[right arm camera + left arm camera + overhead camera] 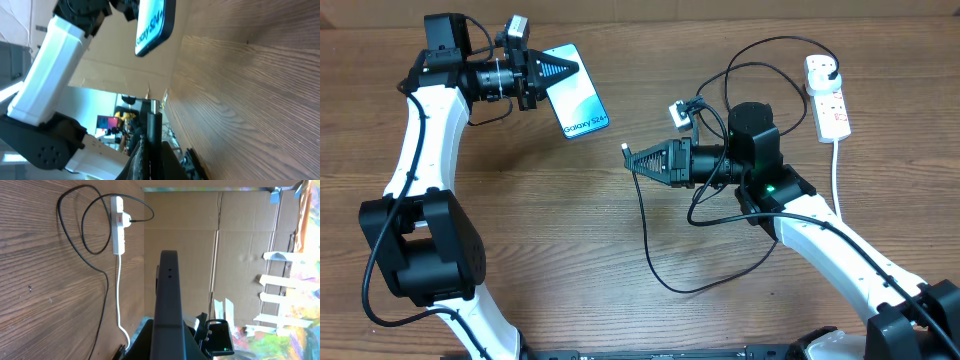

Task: Plug charger to phone and switch on socket
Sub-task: 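Align the USB-C plug under the phone's bottom edge with the right gripper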

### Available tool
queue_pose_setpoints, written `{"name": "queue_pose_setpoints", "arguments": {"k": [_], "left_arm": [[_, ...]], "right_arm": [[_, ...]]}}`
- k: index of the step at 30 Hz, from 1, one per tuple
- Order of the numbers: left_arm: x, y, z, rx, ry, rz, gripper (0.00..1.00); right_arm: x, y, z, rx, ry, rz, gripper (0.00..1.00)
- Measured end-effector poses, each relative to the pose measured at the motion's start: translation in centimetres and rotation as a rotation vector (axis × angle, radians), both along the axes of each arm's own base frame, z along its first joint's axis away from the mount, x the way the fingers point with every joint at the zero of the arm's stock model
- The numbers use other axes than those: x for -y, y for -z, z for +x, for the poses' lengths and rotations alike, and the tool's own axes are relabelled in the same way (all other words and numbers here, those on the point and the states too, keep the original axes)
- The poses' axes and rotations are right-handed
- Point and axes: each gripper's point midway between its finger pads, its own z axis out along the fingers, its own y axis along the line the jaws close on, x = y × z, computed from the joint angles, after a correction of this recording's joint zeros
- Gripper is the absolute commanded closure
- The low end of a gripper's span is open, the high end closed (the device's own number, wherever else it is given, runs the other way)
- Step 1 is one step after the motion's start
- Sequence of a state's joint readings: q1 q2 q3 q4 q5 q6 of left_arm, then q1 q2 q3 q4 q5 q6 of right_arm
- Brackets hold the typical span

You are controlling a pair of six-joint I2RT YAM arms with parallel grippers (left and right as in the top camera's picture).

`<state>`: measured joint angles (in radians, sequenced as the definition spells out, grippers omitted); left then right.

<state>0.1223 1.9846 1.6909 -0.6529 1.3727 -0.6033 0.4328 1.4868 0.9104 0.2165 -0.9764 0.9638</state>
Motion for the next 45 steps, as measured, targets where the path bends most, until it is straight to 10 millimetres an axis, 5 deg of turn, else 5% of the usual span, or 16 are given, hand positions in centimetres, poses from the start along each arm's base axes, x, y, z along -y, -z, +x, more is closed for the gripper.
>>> {"name": "queue_pose_setpoints", "arguments": {"k": [11,22,45], "left_arm": [[0.0,0.0,0.0,0.003,0.0,0.0,0.95],[0.0,0.0,0.0,0.003,0.0,0.0,0.96],[1.6,0.4,-0.2,0.001,0.022,0.022,0.96]], "right_arm": [[-0.3,-0.9,1.0,-0.013,0.047,0.036,0.96],[-2.9,0.7,-0.2,-0.061,-0.015,0.037,0.96],[-2.9,0.0,0.3,-0.04,0.005,0.057,0.96]]}}
